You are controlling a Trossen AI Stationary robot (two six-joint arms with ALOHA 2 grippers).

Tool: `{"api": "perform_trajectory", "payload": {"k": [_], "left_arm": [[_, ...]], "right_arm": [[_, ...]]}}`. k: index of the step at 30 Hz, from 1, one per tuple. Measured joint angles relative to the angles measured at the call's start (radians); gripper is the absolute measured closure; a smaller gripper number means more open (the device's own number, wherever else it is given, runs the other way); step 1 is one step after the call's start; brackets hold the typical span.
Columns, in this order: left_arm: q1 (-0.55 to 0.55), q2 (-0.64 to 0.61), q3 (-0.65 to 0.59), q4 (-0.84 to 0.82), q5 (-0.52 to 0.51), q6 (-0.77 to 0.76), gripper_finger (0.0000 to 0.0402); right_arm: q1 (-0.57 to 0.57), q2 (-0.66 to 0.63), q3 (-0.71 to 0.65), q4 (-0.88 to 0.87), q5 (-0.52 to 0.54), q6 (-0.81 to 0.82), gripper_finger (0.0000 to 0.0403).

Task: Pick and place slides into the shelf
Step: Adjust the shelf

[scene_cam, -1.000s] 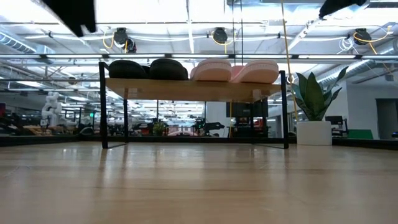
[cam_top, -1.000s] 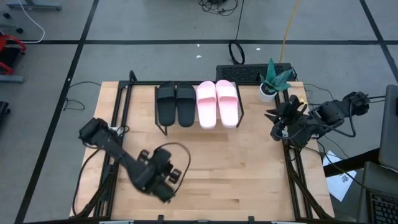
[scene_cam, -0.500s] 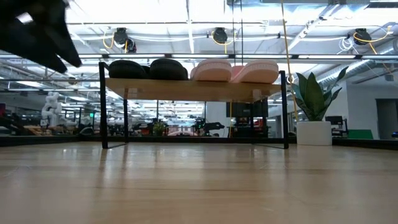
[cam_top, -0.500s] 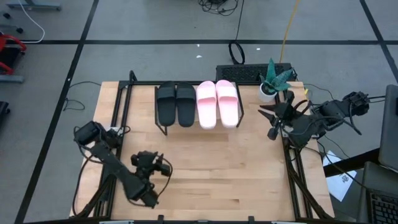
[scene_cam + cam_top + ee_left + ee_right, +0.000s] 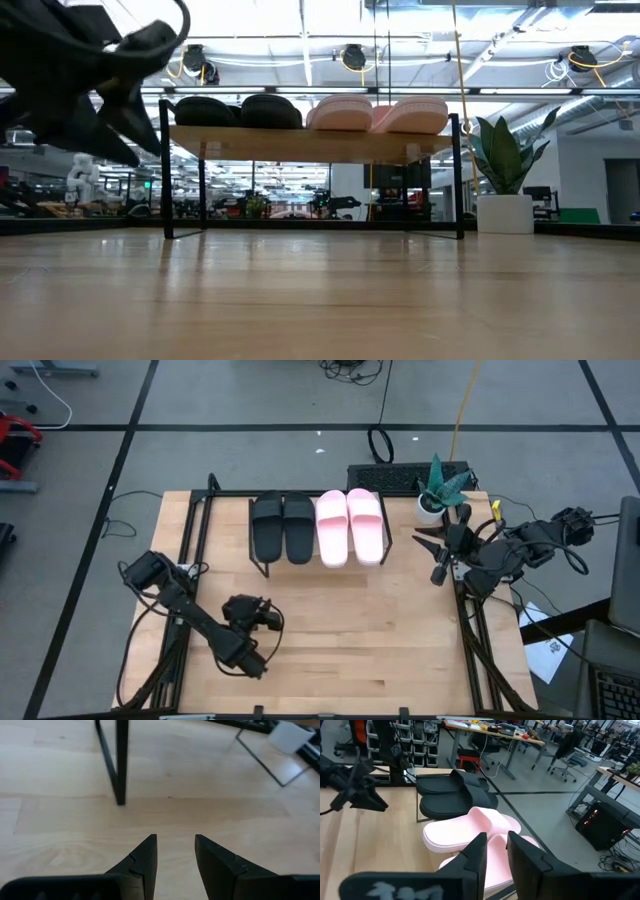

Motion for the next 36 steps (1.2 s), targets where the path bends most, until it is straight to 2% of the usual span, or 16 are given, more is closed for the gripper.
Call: {"api": "perform_trajectory", "payload": {"k": [12, 16, 20, 25, 30, 36], "left_arm": [[0.038, -0.077, -0.004, -0.050, -0.074, 0.049, 0.0272], [0.058, -0.076, -0.004, -0.040, -0.068, 0.081, 0.0272], [0.070, -0.075, -0.004, -0.018, 0.001, 0.166, 0.0272], [0.072, -0.075, -0.004, 0.008, 0.065, 0.180, 0.0272], [0.071, -0.075, -0.004, 0.040, 0.046, 0.252, 0.0272], [0.077, -0.075, -0.003, 0.066, 0.008, 0.247, 0.0272]], "right_arm": [[0.000, 0.000, 0.000, 0.027, 0.003, -0.003, 0.0335], [0.000, 0.000, 0.000, 0.068, 0.002, -0.030, 0.0335], [0.000, -0.001, 0.000, 0.104, 0.001, -0.056, 0.0335], [0.000, 0.000, 0.000, 0.110, 0.001, -0.059, 0.0335], [0.000, 0.000, 0.000, 0.137, 0.001, -0.059, 0.0335], [0.000, 0.000, 0.000, 0.150, 0.002, -0.059, 0.0335]]}}
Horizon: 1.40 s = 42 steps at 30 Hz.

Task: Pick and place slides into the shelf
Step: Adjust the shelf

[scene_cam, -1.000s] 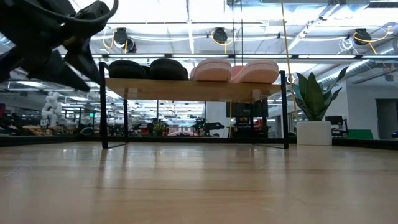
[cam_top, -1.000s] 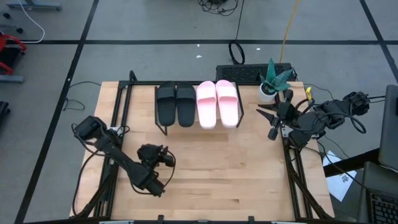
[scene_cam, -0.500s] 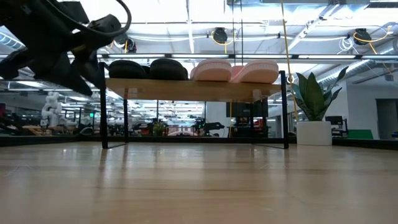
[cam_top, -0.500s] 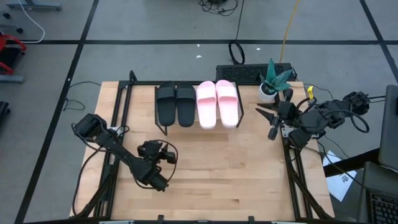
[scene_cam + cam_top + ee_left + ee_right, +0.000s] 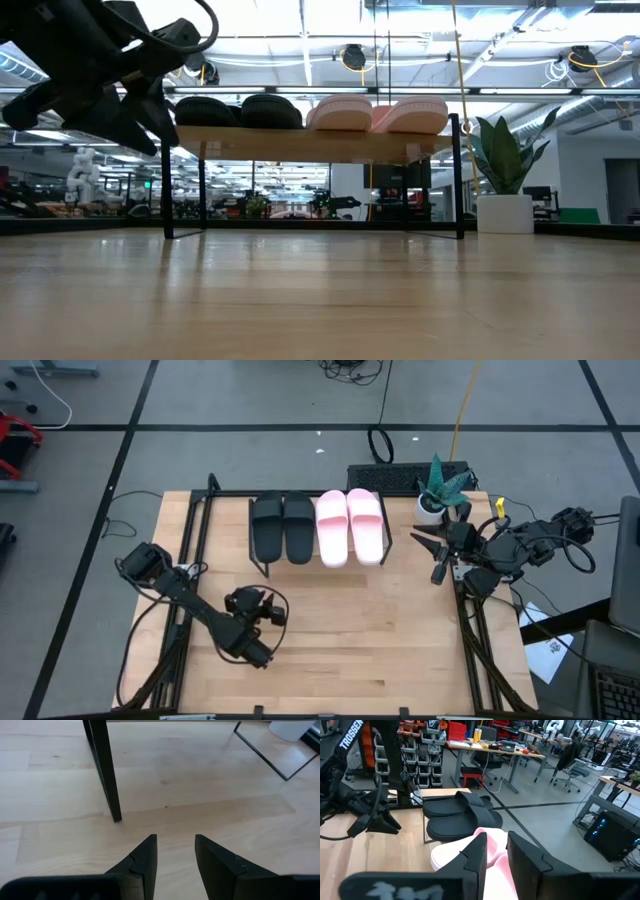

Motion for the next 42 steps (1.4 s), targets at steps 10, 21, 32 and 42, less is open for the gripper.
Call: {"api": "perform_trajectory", "payload": {"k": [10, 21, 32, 42], "left_arm": [[0.038, 0.000, -0.003, -0.048, -0.011, -0.014, 0.0215], [0.053, 0.000, -0.055, -0.044, -0.110, 0.043, 0.0147], [0.080, 0.000, -0.106, -0.022, -0.184, 0.029, 0.0146], [0.156, 0.000, -0.136, 0.076, -0.184, 0.157, 0.0146]], "right_arm": [[0.000, 0.002, 0.000, 0.000, 0.005, 0.000, 0.0335], [0.000, 0.002, 0.000, 0.000, 0.005, 0.000, 0.0335], [0.000, 0.002, 0.000, 0.000, 0.002, -0.034, 0.0335], [0.000, 0.001, 0.000, 0.000, 0.028, -0.048, 0.0335]]}}
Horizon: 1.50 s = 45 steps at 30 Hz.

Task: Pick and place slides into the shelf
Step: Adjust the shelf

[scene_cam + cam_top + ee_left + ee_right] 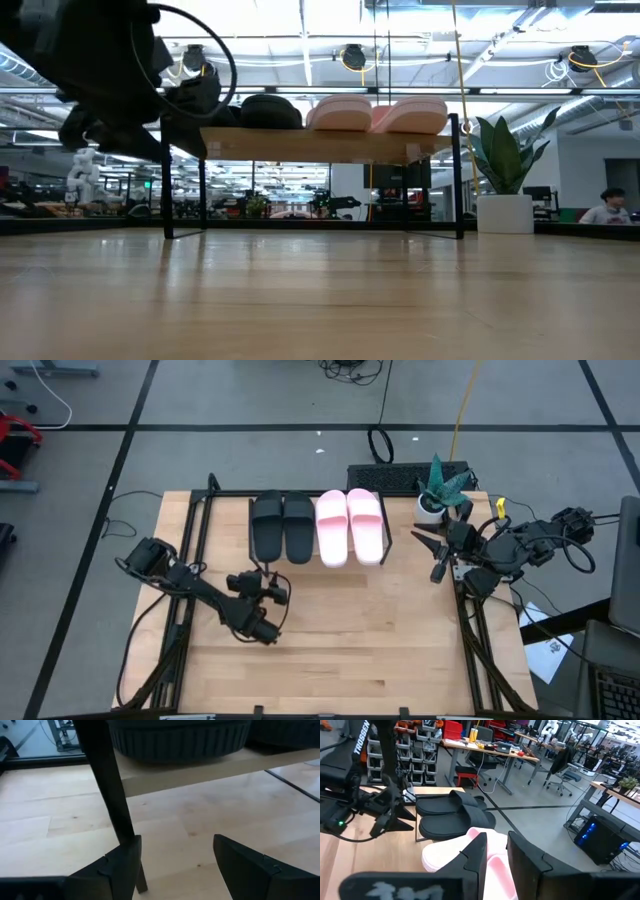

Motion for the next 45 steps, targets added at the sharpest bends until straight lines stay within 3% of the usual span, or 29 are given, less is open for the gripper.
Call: {"api": "perform_trajectory", "payload": {"k": [15, 23, 28, 36, 39, 45], "left_arm": [[-0.042, 0.001, 0.018, -0.004, 0.116, -0.077, 0.0146], [0.017, 0.001, -0.022, -0.033, 0.110, -0.072, 0.0146], [0.073, 0.001, -0.050, -0.001, 0.054, -0.042, 0.0146], [0.099, 0.001, -0.074, 0.061, 0.079, 0.004, 0.0147], [0.099, 0.001, -0.074, 0.056, 0.101, 0.028, 0.0160], [0.115, 0.000, -0.080, 0.055, 0.102, 0.042, 0.0223]], "right_arm": [[0.000, 0.000, 0.000, 0.000, -0.001, 0.000, 0.0335], [0.000, 0.000, 0.000, 0.000, 0.000, 0.000, 0.0335], [0.000, 0.000, 0.000, 0.000, 0.000, 0.000, 0.0335], [0.000, -0.001, 0.000, 0.000, 0.002, -0.005, 0.0335], [0.000, -0.001, 0.000, 0.000, 0.002, -0.012, 0.0335], [0.000, -0.001, 0.000, 0.000, 0.003, -0.023, 0.0335]]}}
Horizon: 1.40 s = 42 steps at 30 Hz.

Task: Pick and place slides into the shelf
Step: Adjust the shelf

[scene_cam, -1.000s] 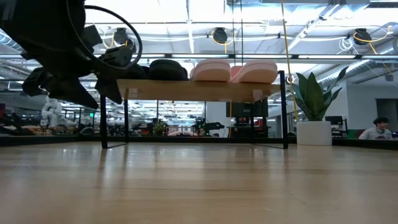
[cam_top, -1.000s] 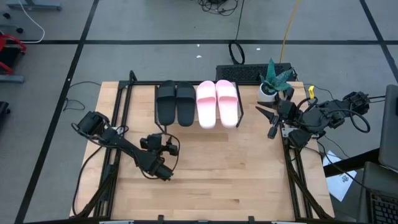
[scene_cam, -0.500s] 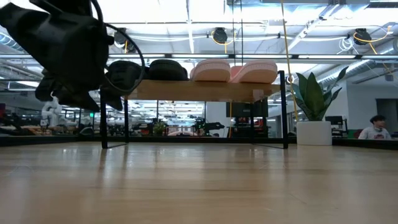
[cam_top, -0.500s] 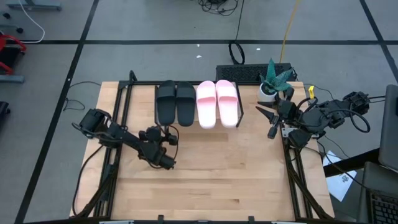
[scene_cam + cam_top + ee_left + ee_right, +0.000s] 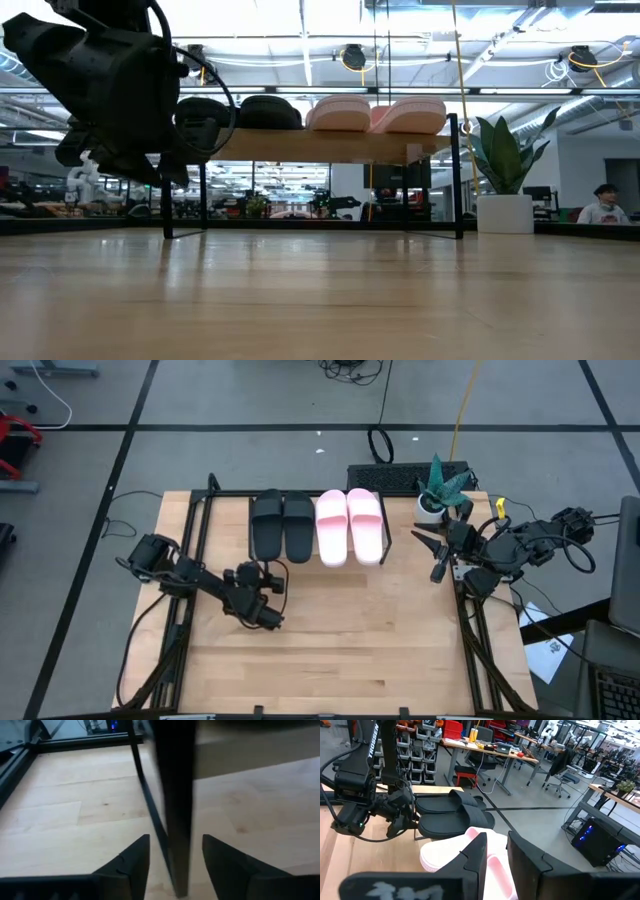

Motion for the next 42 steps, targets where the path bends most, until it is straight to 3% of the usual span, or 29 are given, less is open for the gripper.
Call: {"api": "perform_trajectory", "payload": {"k": [6, 14, 42], "left_arm": [[0.025, 0.000, -0.026, 0.002, 0.001, -0.009, 0.0267], [0.025, 0.000, -0.030, -0.007, 0.001, -0.003, 0.0293], [0.100, 0.000, -0.070, -0.052, -0.087, -0.009, 0.0295]], "right_arm": [[0.000, 0.000, 0.000, 0.000, 0.000, 0.000, 0.0335], [0.000, 0.000, 0.000, 0.000, 0.000, 0.000, 0.0335], [0.000, 0.000, 0.000, 0.009, 0.017, 0.000, 0.0335]]}}
